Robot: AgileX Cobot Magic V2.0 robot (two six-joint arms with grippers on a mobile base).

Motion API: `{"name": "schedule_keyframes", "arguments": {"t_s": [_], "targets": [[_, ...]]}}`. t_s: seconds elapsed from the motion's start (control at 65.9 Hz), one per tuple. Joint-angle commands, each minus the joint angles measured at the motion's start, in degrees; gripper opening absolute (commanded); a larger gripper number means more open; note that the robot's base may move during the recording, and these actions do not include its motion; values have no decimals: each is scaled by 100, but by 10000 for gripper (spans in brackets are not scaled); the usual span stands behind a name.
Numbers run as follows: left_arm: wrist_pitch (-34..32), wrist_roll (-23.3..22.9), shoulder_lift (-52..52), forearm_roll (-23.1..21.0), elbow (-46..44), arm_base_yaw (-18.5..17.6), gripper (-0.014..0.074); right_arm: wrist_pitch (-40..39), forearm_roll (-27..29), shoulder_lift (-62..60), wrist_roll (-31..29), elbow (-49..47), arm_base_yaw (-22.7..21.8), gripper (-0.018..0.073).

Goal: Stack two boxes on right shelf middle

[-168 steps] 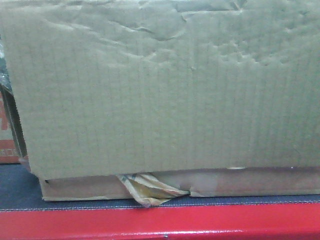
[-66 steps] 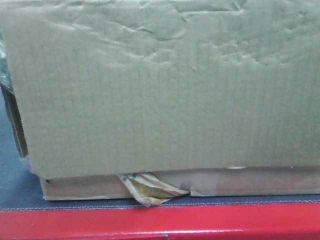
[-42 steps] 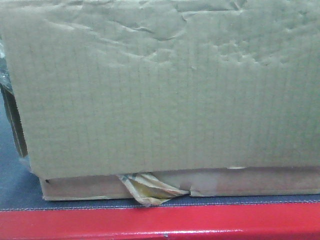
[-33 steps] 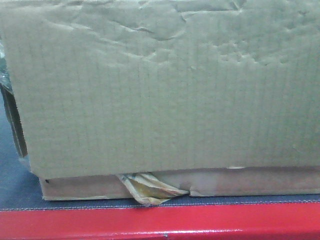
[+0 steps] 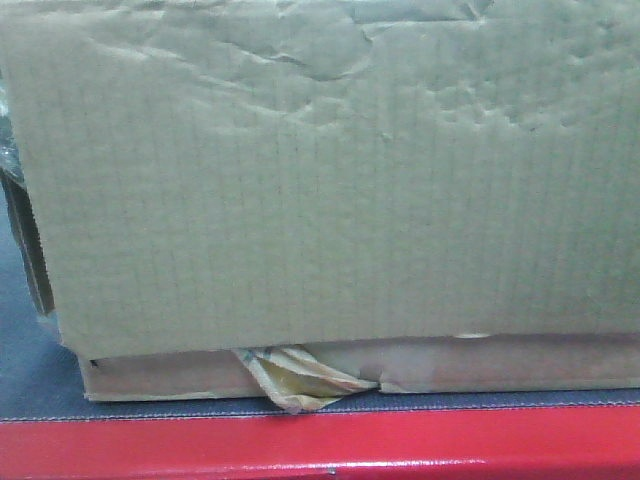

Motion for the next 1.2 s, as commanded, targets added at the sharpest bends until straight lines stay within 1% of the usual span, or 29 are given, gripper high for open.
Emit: {"name": "schedule_keyframes", "arguments": {"t_s": [0.0, 0.091, 0.182, 0.213, 0.243, 0.319, 0.455, 0.607, 0.698, 0.729, 0.774, 0.82, 0.865, 1.032, 1.184], "targets": [[-120, -41, -60, -26, -24, -34, -105, -85, 6, -16, -32, 3, 3, -162], [-120, -14, -60, -26, -24, -34, -13, -85, 6, -16, -32, 3, 3, -162], [-132, -14, -60, -26, -24, -34, 167, -85, 6, -16, -32, 3, 3, -162], [-132, -14, -71, -26, -24, -34, 240, -85, 6, -16, -32, 3, 3, -162], [-132, -14, -71, -26, -24, -34, 287, -85, 6, -16, -32, 3, 3, -162], [-43, -14, -98, -38, -114, -34, 344, -85, 6, -16, -32, 3, 3, -162], [111, 15, -254, -62, -622, -34, 350, -85, 6, -16, -32, 3, 3, -162], [159, 453, -498, -21, -1327, -34, 350, -85, 6, -16, -32, 3, 3, -162], [159, 767, -616, 140, -1535, 1, 350, -85, 6, -16, -32, 3, 3, -162], [159, 872, -650, 141, -1536, 38, 350, -85, 6, -16, -32, 3, 3, -162], [159, 896, -695, 35, -1536, 136, 350, -85, 6, -16, -32, 3, 3, -162], [159, 947, -697, -216, -1536, 302, 350, -85, 6, -16, -32, 3, 3, -162], [159, 1083, -697, -353, -1536, 436, 350, -85, 6, -16, -32, 3, 3, -162], [159, 1106, -706, -356, -1262, 752, 350, -85, 6, -16, -32, 3, 3, -162], [159, 1106, -706, -307, -901, 768, 350, -85, 6, -16, -32, 3, 3, -162]]}}
